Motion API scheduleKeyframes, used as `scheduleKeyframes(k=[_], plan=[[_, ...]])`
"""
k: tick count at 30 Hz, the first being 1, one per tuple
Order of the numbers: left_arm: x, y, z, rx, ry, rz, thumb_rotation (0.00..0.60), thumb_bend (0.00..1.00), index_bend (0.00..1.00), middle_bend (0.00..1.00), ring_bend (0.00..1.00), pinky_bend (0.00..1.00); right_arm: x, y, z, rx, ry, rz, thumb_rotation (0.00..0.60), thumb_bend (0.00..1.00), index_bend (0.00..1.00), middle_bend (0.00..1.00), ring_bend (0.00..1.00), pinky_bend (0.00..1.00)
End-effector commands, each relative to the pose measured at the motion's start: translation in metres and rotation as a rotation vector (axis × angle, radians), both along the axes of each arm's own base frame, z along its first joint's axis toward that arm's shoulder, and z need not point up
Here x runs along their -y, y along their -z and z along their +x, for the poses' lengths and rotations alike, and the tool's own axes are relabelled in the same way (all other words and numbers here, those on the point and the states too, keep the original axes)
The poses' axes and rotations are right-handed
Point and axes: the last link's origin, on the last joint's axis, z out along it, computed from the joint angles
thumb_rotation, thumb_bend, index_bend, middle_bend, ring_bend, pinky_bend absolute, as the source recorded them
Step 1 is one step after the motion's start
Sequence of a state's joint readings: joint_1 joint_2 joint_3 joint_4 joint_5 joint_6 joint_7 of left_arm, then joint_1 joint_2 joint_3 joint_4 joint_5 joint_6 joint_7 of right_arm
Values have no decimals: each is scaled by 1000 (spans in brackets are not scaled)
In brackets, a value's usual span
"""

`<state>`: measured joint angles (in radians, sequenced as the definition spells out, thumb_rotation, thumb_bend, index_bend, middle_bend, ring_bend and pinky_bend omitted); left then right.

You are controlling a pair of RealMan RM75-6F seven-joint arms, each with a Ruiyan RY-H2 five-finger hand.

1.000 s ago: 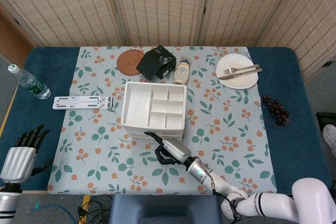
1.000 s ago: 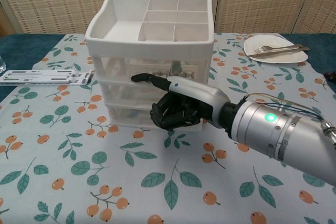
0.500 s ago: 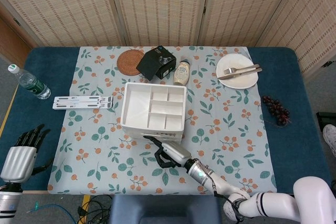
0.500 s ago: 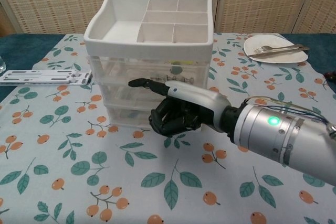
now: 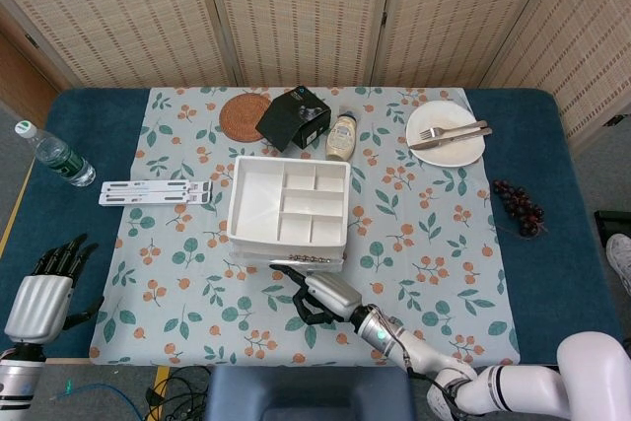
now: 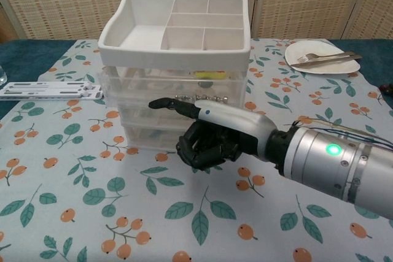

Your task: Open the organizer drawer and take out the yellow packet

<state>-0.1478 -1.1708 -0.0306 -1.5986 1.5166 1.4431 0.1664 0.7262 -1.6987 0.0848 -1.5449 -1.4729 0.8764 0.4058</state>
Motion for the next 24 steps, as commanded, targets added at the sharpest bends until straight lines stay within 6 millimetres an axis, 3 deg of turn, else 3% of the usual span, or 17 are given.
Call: scheduleKeyframes(k=[1,3,6,9,18,24], plan=[[0,0,0,0,0,0,600,246,138,92,137,161,-1,0,-2,-6,-7,-22,600,807,0,810,999,1000],[0,0,0,0,0,0,600,246,138,92,137,161,-2,-1,-3,-10,-11,-32,600,746,0,807,999,1000],[0,1,0,-2,-1,-3,600,246,138,92,137,161,-4,-2,-7,-13,-8,-45,600,498,0,801,999,1000],[0,2,1,-1,2,-6,600,246,138,91,137,161,-5,-1,-9,-12,-3,-56,600,383,0,796,999,1000],[-1,3,1,-1,7,-9,600,246,138,91,137,162,-18,-3,-15,-11,-14,-73,600,367,0,788,999,1000],[-1,2,1,-1,11,-7,600,246,138,91,137,161,-32,-15,-26,-43,-45,-80,600,367,0,766,999,1000]])
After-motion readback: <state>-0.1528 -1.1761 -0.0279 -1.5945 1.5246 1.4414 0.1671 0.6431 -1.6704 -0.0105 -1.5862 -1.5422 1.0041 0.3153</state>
